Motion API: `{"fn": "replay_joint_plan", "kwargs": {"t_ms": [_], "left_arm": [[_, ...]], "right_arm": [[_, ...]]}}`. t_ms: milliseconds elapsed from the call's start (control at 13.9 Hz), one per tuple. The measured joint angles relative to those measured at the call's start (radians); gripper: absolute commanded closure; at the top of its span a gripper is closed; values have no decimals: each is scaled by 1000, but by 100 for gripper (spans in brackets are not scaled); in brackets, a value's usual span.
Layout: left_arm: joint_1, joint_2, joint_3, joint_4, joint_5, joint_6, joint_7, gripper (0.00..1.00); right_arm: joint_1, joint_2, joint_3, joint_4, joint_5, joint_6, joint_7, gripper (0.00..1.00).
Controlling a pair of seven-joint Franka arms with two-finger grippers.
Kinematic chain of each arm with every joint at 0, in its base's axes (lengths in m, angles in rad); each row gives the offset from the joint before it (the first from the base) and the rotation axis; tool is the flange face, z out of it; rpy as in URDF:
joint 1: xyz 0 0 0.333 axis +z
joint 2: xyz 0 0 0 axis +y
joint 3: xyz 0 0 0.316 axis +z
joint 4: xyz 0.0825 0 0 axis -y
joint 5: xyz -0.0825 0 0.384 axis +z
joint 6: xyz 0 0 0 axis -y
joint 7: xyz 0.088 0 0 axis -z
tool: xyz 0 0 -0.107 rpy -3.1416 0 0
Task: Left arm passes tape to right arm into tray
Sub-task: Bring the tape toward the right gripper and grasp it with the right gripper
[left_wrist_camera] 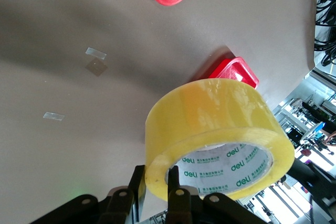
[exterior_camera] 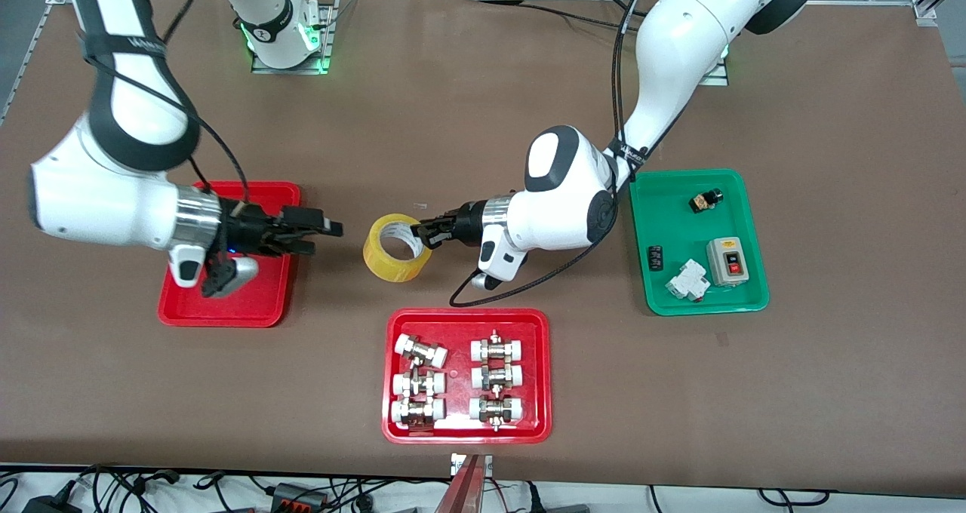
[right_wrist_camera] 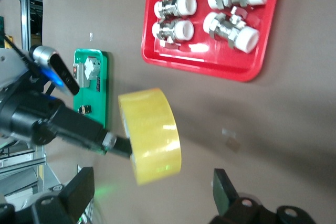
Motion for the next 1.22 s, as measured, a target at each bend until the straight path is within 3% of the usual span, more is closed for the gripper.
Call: {"fn": "replay_joint_plan", "kwargs": {"t_ms": [575, 647, 863, 1007, 1150, 1222], "left_arm": [[0, 1, 0, 2, -33, 1, -2, 99], [0, 1, 0, 2, -33, 1, -2, 99], [0, 3, 1, 3, -33, 2, 0, 99], [0, 5, 1, 3, -33, 2, 0, 99], [1, 9, 4, 4, -33, 4, 0, 99], [1, 9, 4, 5, -33, 4, 0, 99]], "right_arm": [[71, 68, 0, 1, 38, 125, -26, 0], [73, 71, 0, 1, 39, 128, -27, 6], [75, 72, 0, 1, 40, 129, -29, 53], [77, 72, 0, 3, 42, 129, -33, 80], [78, 72, 0, 6, 46, 129, -41, 99], [78, 72, 0, 6, 46, 130, -42, 100]]}}
